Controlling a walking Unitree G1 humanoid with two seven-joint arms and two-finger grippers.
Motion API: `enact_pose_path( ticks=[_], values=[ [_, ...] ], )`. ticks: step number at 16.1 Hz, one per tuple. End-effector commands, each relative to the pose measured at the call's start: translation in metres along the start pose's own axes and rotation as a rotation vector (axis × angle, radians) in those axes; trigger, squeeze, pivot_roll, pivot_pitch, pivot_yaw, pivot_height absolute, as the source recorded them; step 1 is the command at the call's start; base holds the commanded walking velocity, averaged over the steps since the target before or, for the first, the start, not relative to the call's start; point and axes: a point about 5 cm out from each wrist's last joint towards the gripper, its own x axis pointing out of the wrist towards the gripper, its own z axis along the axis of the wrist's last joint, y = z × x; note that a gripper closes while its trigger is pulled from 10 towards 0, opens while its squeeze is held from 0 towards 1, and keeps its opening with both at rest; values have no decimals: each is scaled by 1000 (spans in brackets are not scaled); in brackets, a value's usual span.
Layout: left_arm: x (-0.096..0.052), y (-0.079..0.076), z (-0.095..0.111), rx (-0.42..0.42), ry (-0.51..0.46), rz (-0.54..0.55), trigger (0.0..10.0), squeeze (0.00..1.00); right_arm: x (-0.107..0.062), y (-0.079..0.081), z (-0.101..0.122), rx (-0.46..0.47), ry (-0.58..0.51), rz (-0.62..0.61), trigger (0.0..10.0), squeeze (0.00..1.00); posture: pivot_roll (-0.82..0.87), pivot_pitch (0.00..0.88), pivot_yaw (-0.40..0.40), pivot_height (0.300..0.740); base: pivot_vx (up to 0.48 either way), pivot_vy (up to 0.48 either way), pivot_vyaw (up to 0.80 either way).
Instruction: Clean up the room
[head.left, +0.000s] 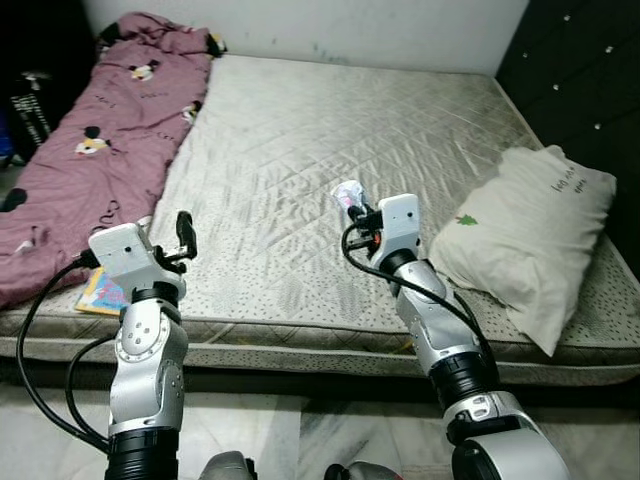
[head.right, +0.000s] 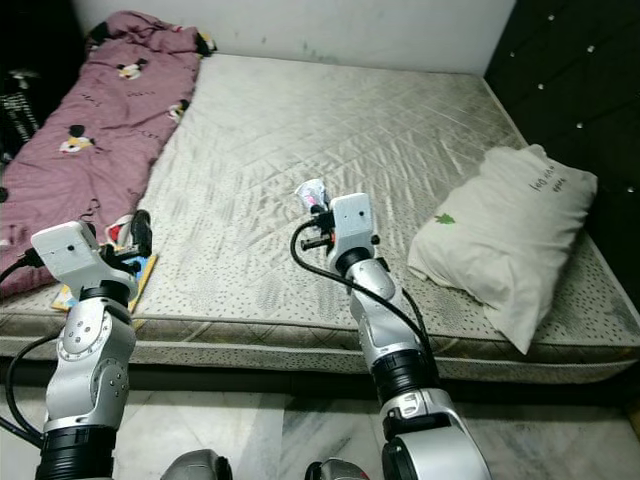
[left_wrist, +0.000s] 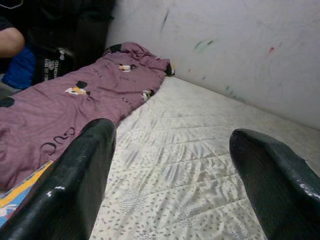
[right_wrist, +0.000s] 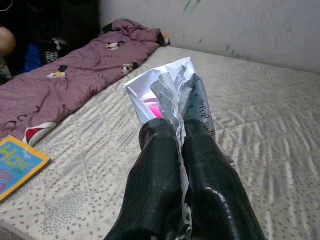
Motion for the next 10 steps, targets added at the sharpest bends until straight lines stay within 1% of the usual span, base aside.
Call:
enact_pose_path(
  ticks=[1,2,3,8,10],
  values=[
    [-1,0,0,1,-3,0,10000,0,2,-2,2,5,6,0,10000,0,84,0,-55,740,0,0,0],
    [0,0,0,3,-3,-2,10000,0,2,-2,2,6,7,1,10000,0,84,0,-55,740,0,0,0],
    [-1,0,0,5,-3,-4,10000,0,2,-2,1,8,7,1,10000,0,84,0,-54,740,247,0,0],
    [-3,-1,-1,8,-10,-11,10000,0,1,-2,-1,13,14,1,10000,0,92,0,-61,740,302,0,0],
    [-5,-1,-6,2,19,-12,10000,0,-1,-1,-8,23,35,7,10000,0,102,0,-66,740,307,0,0]
  ],
)
